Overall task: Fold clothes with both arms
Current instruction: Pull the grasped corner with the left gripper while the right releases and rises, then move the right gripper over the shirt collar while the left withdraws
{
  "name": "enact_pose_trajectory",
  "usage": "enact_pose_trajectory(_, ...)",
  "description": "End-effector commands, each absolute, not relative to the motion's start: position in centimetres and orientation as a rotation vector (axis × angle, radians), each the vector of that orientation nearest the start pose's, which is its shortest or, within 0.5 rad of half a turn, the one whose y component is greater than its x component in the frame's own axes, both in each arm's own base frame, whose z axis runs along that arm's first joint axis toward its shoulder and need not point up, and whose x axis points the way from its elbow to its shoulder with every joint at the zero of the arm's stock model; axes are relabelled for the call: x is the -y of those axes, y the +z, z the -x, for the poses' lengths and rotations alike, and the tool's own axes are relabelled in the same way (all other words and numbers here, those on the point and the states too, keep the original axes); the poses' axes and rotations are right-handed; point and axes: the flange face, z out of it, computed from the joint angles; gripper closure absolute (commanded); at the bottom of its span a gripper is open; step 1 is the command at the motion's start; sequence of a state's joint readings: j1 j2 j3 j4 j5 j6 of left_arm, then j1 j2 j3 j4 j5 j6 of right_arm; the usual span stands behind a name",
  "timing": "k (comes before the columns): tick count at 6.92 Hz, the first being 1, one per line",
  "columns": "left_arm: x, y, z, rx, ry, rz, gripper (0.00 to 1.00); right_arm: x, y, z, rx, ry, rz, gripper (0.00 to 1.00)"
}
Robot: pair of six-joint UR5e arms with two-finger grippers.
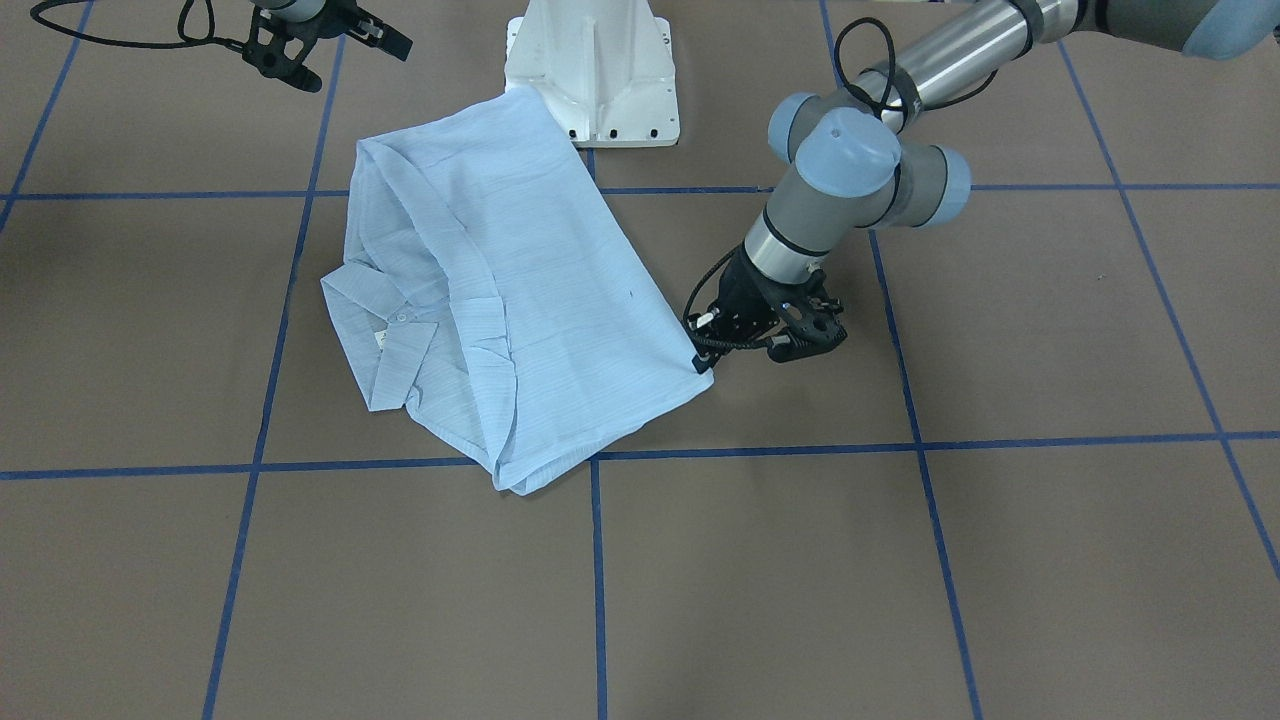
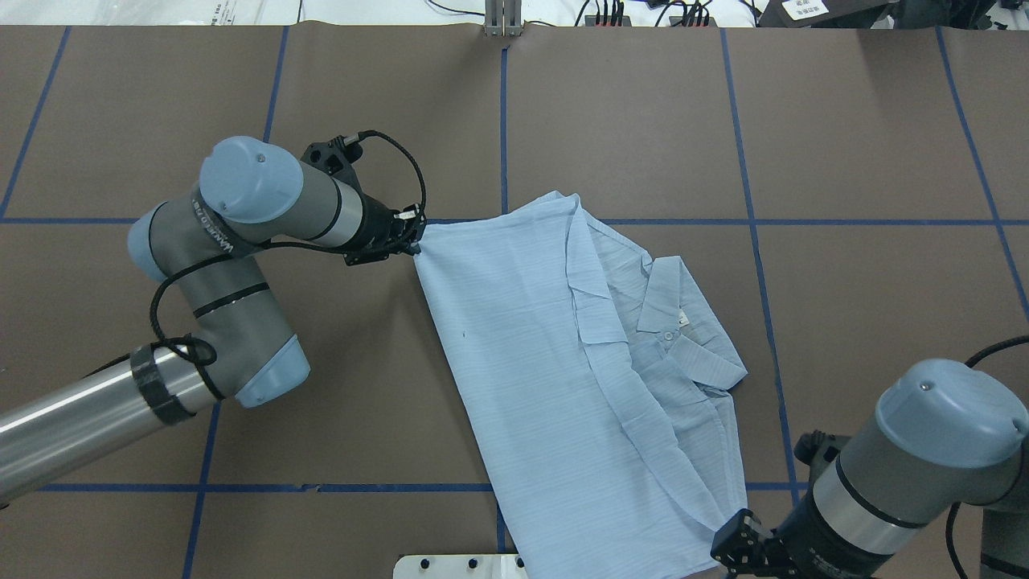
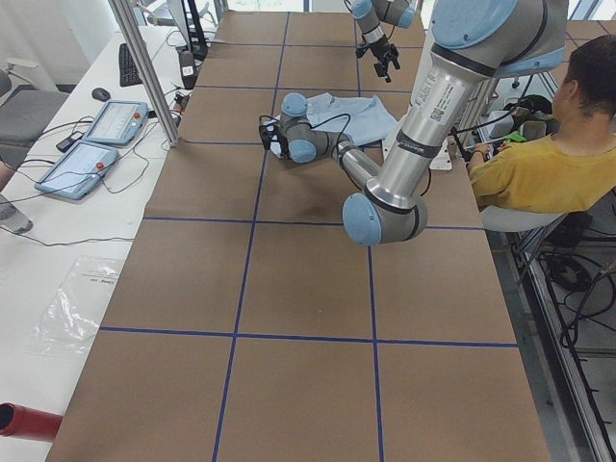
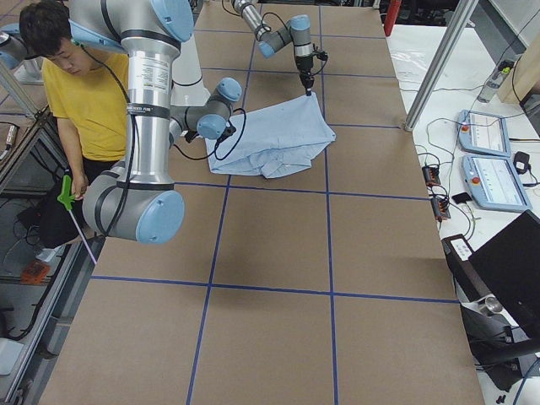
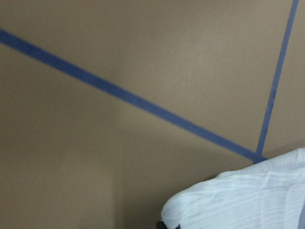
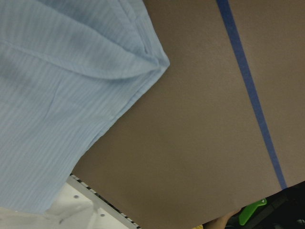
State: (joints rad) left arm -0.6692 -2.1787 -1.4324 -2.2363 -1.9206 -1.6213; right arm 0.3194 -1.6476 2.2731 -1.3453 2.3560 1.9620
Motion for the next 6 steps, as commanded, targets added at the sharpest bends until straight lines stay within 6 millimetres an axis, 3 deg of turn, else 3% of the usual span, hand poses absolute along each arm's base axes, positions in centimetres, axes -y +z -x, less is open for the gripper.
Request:
enact_pose_trajectory(1,61.2,30.3,-52.0,-1.211,-0.52,-0.206,1.0,25.9,29.1,35.9,0.924,0.409,0.68,0.0)
enact_pose_trajectory(2,64.2,28.9,-52.5,-1.211,-0.547,-0.237,1.0,29.3,27.7,36.7,0.968,0.446,0.647,0.0)
enact_pose_trajectory(3,65.9,28.9,-53.6,-1.229,-0.56,-0.279,1.0,31.8,26.8,38.0,0.995,0.485,0.584,0.0)
enact_pose_trajectory(4,66.3,29.3,-53.9,-1.233,-0.564,-0.289,1.0,33.1,26.9,39.1,1.006,0.543,0.467,0.0)
enact_pose_trajectory(5,66.2,29.9,-54.0,-1.225,-0.563,-0.285,0.76,33.5,26.6,40.3,1.013,0.585,0.363,0.0)
enact_pose_trajectory(6,66.2,30.0,-53.9,-1.224,-0.555,-0.293,0.56,35.6,26.2,43.6,1.003,0.615,0.314,0.0)
